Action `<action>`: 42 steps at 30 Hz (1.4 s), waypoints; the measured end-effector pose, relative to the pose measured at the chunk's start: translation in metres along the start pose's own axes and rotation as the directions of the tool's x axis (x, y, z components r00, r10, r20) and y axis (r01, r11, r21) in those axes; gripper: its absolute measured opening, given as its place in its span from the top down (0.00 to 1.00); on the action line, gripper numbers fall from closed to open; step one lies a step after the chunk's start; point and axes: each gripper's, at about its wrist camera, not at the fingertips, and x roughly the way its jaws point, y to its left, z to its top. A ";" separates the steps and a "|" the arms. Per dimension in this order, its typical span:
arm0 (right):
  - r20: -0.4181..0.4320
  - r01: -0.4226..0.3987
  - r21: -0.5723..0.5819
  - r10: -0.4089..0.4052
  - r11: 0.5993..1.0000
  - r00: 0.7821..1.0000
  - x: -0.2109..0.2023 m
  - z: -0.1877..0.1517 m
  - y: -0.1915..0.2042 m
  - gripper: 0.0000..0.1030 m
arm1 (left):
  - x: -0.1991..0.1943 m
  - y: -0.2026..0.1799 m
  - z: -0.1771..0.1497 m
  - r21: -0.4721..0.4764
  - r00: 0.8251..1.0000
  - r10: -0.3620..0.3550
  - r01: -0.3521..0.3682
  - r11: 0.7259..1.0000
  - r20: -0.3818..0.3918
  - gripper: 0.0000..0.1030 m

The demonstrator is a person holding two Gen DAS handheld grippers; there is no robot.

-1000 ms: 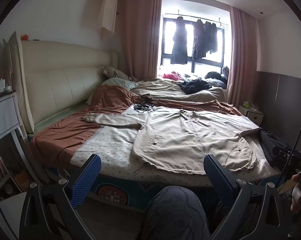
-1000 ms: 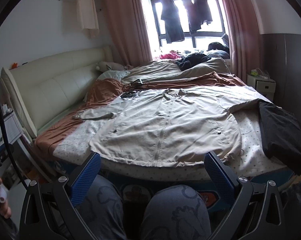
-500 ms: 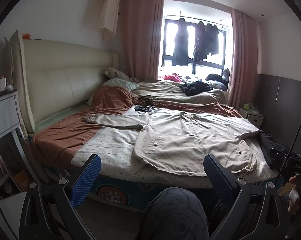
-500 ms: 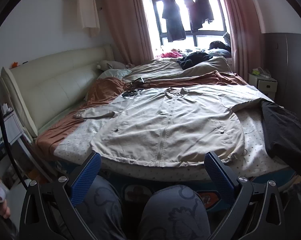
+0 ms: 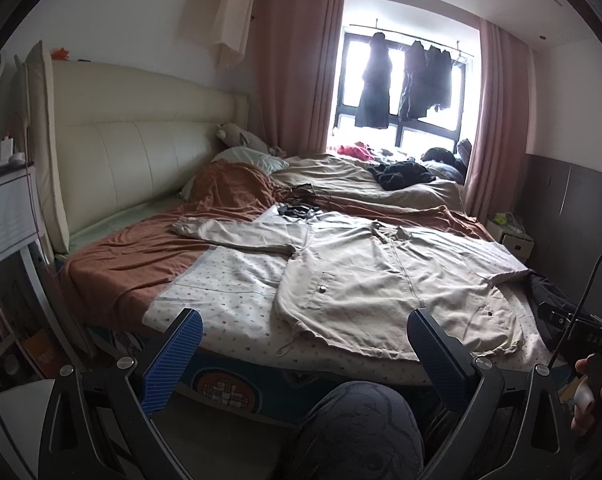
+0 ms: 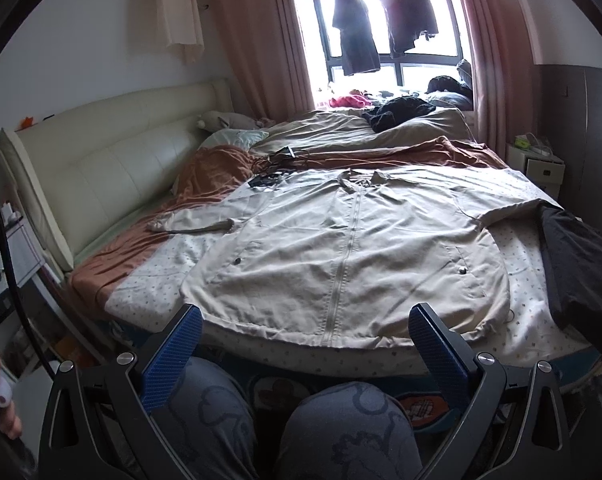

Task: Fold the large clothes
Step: 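Move both tools down toward the side of the beige jacket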

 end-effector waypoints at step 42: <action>-0.150 -0.162 0.006 0.161 0.987 0.975 0.325 0.119 0.068 0.00 | 0.254 0.113 0.053 -0.159 0.952 0.197 -0.237 0.958 -0.234 0.01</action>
